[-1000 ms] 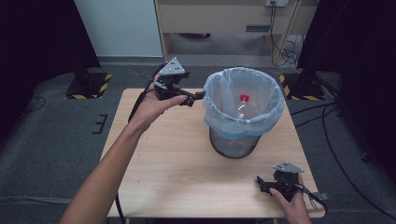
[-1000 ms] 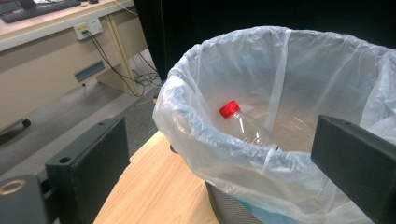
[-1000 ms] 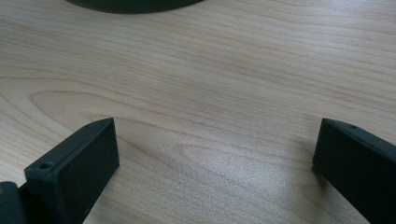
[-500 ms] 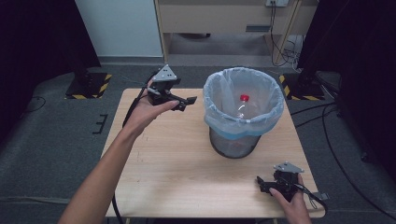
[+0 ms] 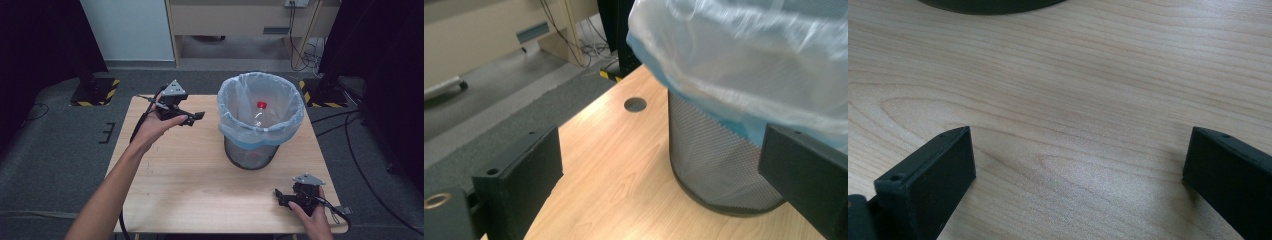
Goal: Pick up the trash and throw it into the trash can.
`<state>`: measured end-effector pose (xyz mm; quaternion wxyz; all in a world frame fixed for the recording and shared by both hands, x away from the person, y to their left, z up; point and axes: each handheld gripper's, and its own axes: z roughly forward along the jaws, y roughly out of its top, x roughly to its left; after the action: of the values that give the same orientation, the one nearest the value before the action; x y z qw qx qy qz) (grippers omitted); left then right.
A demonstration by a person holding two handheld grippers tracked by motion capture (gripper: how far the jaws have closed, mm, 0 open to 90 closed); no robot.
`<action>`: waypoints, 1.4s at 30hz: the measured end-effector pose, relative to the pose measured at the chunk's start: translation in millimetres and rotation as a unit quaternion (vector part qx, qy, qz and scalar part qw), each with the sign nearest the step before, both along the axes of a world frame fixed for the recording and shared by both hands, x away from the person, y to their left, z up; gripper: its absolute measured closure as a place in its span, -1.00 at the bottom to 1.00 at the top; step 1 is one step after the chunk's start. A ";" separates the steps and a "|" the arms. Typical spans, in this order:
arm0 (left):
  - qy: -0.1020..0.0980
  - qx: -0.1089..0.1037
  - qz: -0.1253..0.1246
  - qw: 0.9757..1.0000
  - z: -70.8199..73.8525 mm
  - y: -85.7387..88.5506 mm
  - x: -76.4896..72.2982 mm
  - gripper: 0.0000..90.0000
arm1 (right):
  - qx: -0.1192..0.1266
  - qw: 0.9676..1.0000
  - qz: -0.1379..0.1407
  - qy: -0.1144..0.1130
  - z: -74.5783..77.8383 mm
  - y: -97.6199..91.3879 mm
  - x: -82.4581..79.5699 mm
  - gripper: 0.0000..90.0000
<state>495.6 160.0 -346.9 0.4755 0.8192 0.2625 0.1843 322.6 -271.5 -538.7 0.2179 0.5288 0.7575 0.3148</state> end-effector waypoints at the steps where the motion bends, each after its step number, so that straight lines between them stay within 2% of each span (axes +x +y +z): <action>1: 0.002 0.002 -0.001 1.000 -3.4 0.4 0.1 -0.93 | 0.000 1.000 0.000 0.000 0.0 0.0 0.0 -0.99; 4: 0.014 0.004 0.004 1.000 -17.1 2.3 0.6 -0.93 | -0.001 1.000 0.001 0.000 0.0 -0.1 0.1 -0.99; 7: 0.020 0.008 0.004 1.000 -24.5 2.8 0.1 -0.93 | -0.001 1.000 0.001 -0.001 0.0 -0.1 0.1 -0.99; 8: 0.025 0.012 0.005 1.000 -32.4 4.0 -0.6 -0.93 | -0.001 1.000 0.001 0.000 0.0 -0.1 0.0 -0.99; 9: 0.025 0.012 0.005 1.000 -32.4 4.0 -0.6 -0.93 | -0.001 1.000 0.001 0.000 0.0 -0.1 0.0 -0.99; 12: 0.040 0.015 0.009 0.999 -50.4 6.6 -2.1 -0.93 | -0.002 1.000 0.000 -0.001 -0.1 -0.2 0.2 -0.99; 13: 0.040 0.015 0.009 0.999 -50.4 6.6 -2.1 -0.93 | -0.002 1.000 0.000 -0.001 -0.1 -0.2 0.2 -0.99; 15: 0.050 0.018 0.012 0.998 -64.2 8.2 -3.8 -0.93 | 0.000 1.000 0.000 0.000 0.0 0.0 0.0 -0.99; 17: 0.054 0.022 0.014 0.998 -68.3 8.6 -4.0 -0.93 | 0.000 1.000 0.000 0.000 0.0 0.0 0.0 -0.99; 18: 0.060 0.024 0.017 0.998 -76.3 10.0 -4.7 -0.93 | -0.001 1.000 0.001 0.000 0.0 -0.1 0.1 -0.99; 19: 0.060 0.024 0.017 0.998 -76.3 10.0 -4.7 -0.93 | -0.001 1.000 0.001 0.000 0.0 -0.1 0.1 -0.99; 20: 0.070 0.026 0.022 0.997 -84.8 11.3 -4.6 -0.93 | 0.000 1.000 0.000 0.000 0.0 0.0 0.0 -0.99; 22: 0.073 0.027 0.025 0.997 -89.8 11.7 -4.7 -0.93 | -0.001 1.000 0.001 0.000 0.0 -0.1 0.1 -0.99; 23: 0.077 0.032 0.027 0.996 -94.9 12.4 -4.7 -0.93 | 0.000 1.000 0.000 0.000 0.0 0.0 0.0 -0.99; 24: 0.088 0.042 0.031 0.995 -106.1 13.5 -4.4 -0.93 | -0.001 1.000 0.000 -0.001 0.0 -0.1 0.1 -0.99; 26: 0.091 0.047 0.033 0.994 -111.6 14.3 -4.2 -0.93 | -0.001 1.000 -0.001 0.000 0.0 0.0 0.0 -0.99; 28: 0.108 0.055 0.044 0.992 -126.4 16.9 -4.0 -0.92 | -0.001 1.000 0.000 0.000 0.0 0.0 0.0 -0.99; 31: 0.113 0.058 0.050 0.991 -134.7 18.4 -4.9 -0.91 | 0.000 1.000 -0.001 0.000 -0.1 0.1 0.0 -0.99; 32: 0.119 0.065 0.054 0.989 -142.9 19.7 -6.3 -0.91 | -0.001 1.000 0.000 0.000 0.0 0.0 0.0 -0.99; 33: 0.119 0.065 0.054 0.989 -142.9 19.7 -6.3 -0.91 | -0.001 1.000 0.000 0.000 0.0 0.0 0.0 -0.99; 34: 0.124 0.072 0.057 0.988 -151.7 20.6 -7.6 -0.91 | -0.001 1.000 0.000 0.000 0.0 0.0 0.0 -0.99; 37: 0.129 0.079 0.060 0.987 -159.2 21.6 -8.4 -0.90 | -0.001 1.000 0.000 0.000 0.0 0.0 0.0 -0.99; 39: 0.130 0.097 0.073 0.984 -171.0 21.2 -9.3 -0.89 | 0.000 1.000 0.000 0.000 0.0 0.1 0.0 -0.99; 42: 0.135 0.100 0.077 0.983 -179.1 20.0 -10.2 -0.90 | 0.000 1.000 0.000 0.000 0.0 0.1 -0.1 -0.99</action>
<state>485.4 180.0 -526.0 0.3359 0.8571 0.3670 0.1335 322.6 -271.4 -538.7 0.2182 0.5290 0.7573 0.3147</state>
